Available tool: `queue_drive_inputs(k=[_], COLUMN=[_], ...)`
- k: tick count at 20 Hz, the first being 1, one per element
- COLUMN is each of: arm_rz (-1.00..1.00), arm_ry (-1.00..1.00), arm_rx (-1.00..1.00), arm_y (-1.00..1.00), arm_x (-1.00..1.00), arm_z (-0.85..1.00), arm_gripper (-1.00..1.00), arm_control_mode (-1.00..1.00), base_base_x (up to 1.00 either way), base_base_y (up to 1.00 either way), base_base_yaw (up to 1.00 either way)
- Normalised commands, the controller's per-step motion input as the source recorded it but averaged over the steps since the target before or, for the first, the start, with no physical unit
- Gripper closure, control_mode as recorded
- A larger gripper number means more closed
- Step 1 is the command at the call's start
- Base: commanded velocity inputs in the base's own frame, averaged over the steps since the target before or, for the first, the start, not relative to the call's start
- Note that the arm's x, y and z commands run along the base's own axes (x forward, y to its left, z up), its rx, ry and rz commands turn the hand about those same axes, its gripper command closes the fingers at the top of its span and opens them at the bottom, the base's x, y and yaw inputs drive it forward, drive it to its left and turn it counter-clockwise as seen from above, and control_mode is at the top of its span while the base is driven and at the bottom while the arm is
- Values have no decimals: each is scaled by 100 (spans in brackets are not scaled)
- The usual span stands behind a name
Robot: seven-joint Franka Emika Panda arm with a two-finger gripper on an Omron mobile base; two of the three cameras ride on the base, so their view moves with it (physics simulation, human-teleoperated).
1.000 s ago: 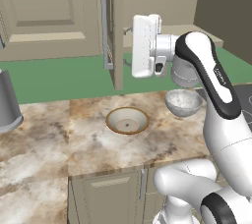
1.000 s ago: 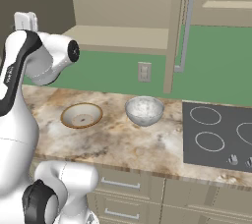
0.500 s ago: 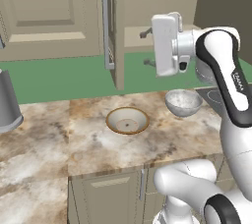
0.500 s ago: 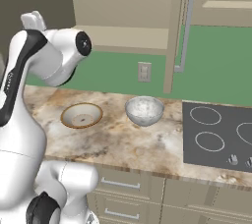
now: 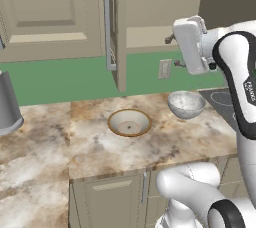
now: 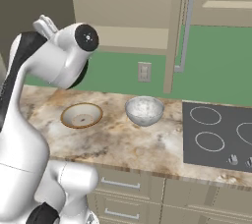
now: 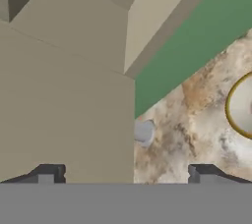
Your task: Open the cabinet. Pick the bowls from the counter and place them in the cabinet. Then close the cabinet.
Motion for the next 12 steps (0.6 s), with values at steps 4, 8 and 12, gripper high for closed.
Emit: queue_drive_inputs(k=[4,8,12], arm_rz=[-29,-39,-52], arm_ry=[-10,-2,0], arm_rx=[-26,-26,-22], arm_y=[-56,-41,-34], arm_x=[-2,-1,0], arm_z=[-27,-61,-62], arm_gripper=[-100,-100,-100], arm_control_mode=[-100,-100,-100], base_base_x=[0,0,0], base_base_y=[0,0,0], base_base_yaw=[0,0,0])
